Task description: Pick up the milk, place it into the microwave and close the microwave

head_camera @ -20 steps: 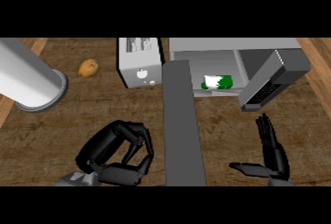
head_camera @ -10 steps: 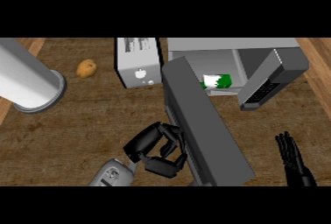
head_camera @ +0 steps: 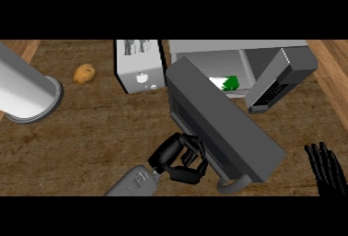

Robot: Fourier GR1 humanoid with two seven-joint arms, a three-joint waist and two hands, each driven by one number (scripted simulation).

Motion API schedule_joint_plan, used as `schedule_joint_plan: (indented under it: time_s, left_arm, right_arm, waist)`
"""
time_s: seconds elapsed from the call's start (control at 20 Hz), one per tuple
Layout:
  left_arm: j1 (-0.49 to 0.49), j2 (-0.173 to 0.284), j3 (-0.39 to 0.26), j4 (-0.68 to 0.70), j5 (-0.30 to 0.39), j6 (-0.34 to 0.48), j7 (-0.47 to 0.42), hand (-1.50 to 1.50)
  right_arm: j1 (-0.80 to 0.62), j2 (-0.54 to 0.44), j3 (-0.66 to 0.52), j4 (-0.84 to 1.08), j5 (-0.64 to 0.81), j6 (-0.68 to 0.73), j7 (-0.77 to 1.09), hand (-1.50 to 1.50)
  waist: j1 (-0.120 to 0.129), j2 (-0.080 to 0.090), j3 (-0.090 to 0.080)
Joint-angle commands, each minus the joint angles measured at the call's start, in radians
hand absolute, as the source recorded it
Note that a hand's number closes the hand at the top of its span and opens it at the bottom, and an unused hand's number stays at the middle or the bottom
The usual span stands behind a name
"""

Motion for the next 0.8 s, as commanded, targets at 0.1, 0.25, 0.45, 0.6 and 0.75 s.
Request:
schedule_joint_plan:
  time_s: [0.1, 0.25, 0.45, 0.6, 0.75]
  left_arm:
    - [-0.096, -0.005, -0.127, 0.114, 0.198, 0.104, -0.004, 1.50]
    - [-0.140, -0.005, -0.202, 0.120, 0.255, 0.148, 0.019, 1.50]
    - [-0.145, -0.005, -0.258, 0.062, 0.340, 0.229, -0.020, 1.50]
    - [-0.190, -0.005, -0.242, 0.060, 0.410, 0.233, -0.036, 1.50]
    - [-0.198, -0.005, -0.248, 0.050, 0.460, 0.308, -0.055, 1.50]
  right_arm:
    - [0.024, -0.053, 0.004, -0.179, -0.082, 0.080, 0.105, -1.50]
    - [0.032, -0.010, 0.058, -0.210, -0.049, 0.052, 0.104, -1.50]
    - [0.062, -0.048, 0.055, -0.294, -0.110, 0.109, 0.150, -1.50]
    - [-0.006, -0.055, 0.073, -0.301, -0.128, 0.112, 0.205, -1.50]
    - [0.014, -0.085, 0.066, -0.341, -0.125, 0.123, 0.228, -1.50]
  waist:
    - [-0.039, 0.010, -0.002]
    - [-0.065, 0.015, -0.002]
    - [-0.077, 0.013, -0.003]
    - [-0.092, 0.028, -0.005]
    - [-0.117, 0.027, -0.006]
